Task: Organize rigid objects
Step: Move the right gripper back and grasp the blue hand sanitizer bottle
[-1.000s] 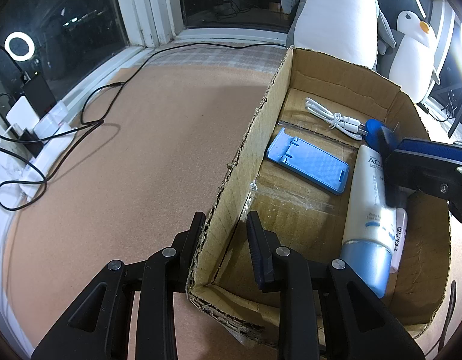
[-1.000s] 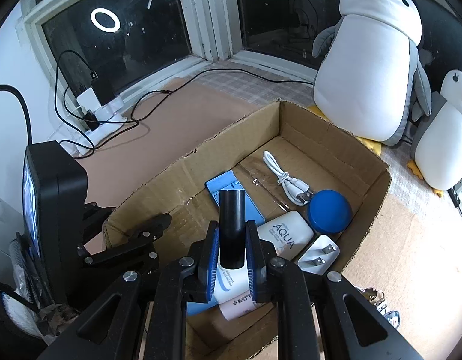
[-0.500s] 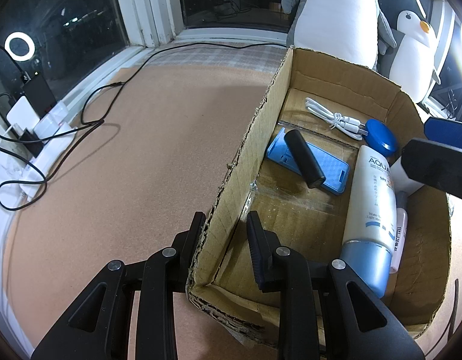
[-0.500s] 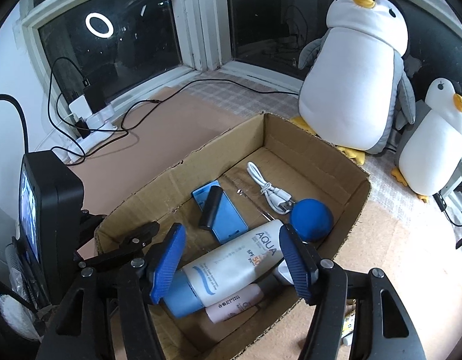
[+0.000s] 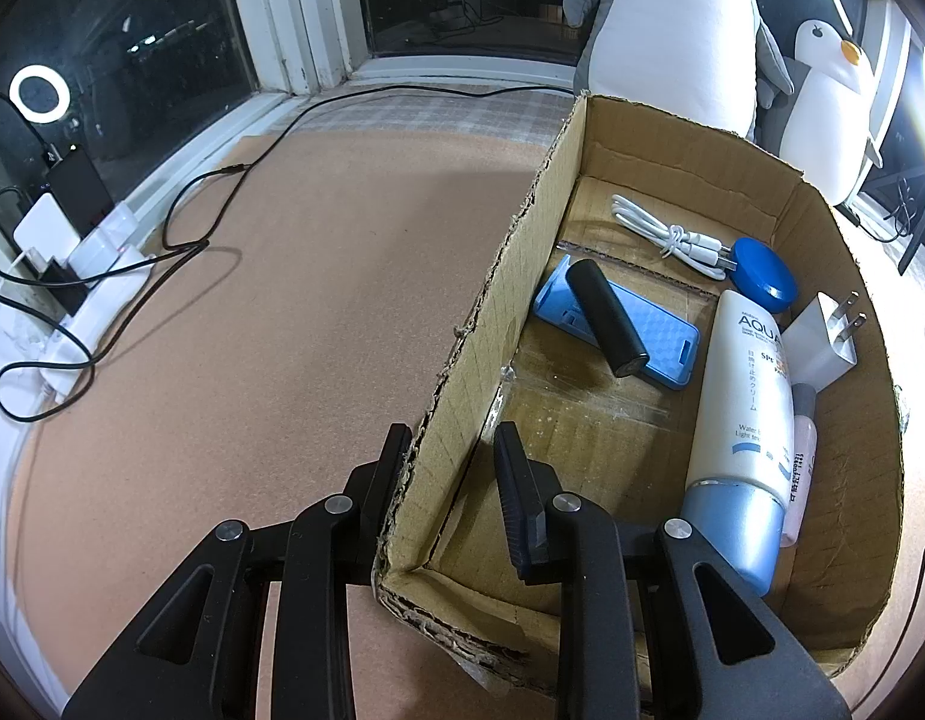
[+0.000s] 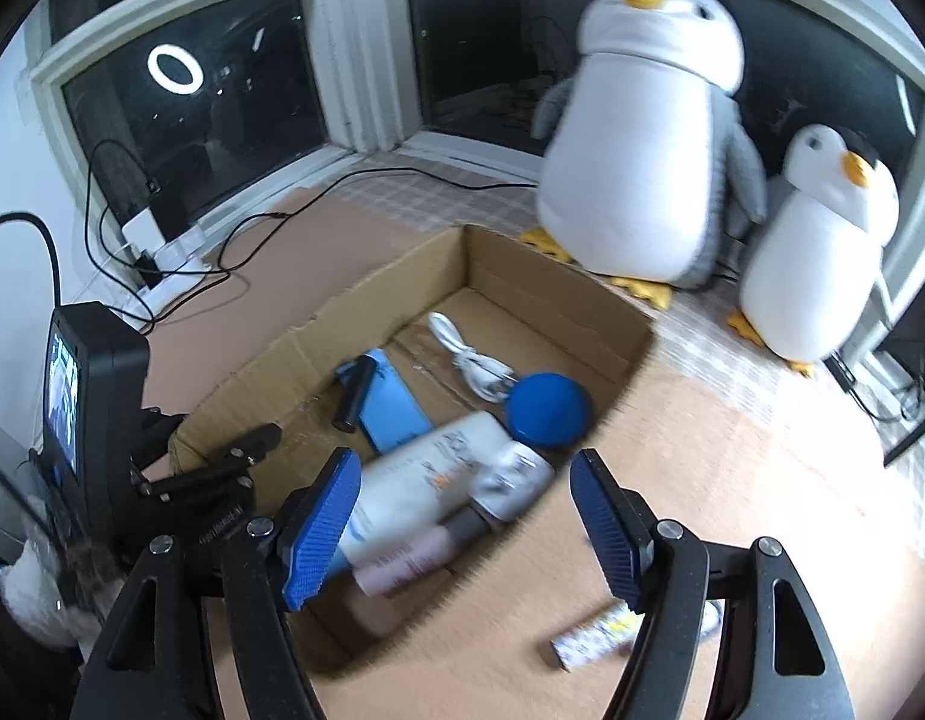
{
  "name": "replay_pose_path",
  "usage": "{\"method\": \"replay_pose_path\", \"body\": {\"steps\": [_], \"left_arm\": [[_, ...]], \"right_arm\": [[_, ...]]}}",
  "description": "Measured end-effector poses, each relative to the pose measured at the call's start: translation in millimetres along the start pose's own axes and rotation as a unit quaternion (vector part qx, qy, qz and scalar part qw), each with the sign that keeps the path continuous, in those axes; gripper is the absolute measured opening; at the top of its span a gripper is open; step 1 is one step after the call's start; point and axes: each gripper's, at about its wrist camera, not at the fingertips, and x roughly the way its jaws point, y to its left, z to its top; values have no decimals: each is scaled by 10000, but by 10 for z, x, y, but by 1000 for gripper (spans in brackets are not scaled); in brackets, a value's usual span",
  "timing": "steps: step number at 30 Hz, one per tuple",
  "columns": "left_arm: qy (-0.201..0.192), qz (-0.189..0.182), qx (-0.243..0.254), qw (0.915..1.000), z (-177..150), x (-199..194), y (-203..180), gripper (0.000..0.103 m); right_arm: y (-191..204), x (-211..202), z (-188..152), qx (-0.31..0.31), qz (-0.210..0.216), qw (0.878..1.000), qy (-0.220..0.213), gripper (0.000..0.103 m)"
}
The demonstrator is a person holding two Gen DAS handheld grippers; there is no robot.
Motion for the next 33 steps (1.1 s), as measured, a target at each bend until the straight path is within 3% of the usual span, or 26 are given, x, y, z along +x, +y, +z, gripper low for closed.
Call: {"method": "replay_pose_path", "body": {"steps": [12,20,33], "left_arm": [[3,8,-12,10000,1,0,0,25],[4,14,-17,10000,-1,-2,4,25],[3,7,-22,10000,-4,-1,17,25]], "right_arm": [[-849,-345,-359,829,-437,9956,-18,69],[-1273,-300,-647,1289,-788,9880,332,69],[-1284,91,-758,1711,-872,9777,855,66]]}}
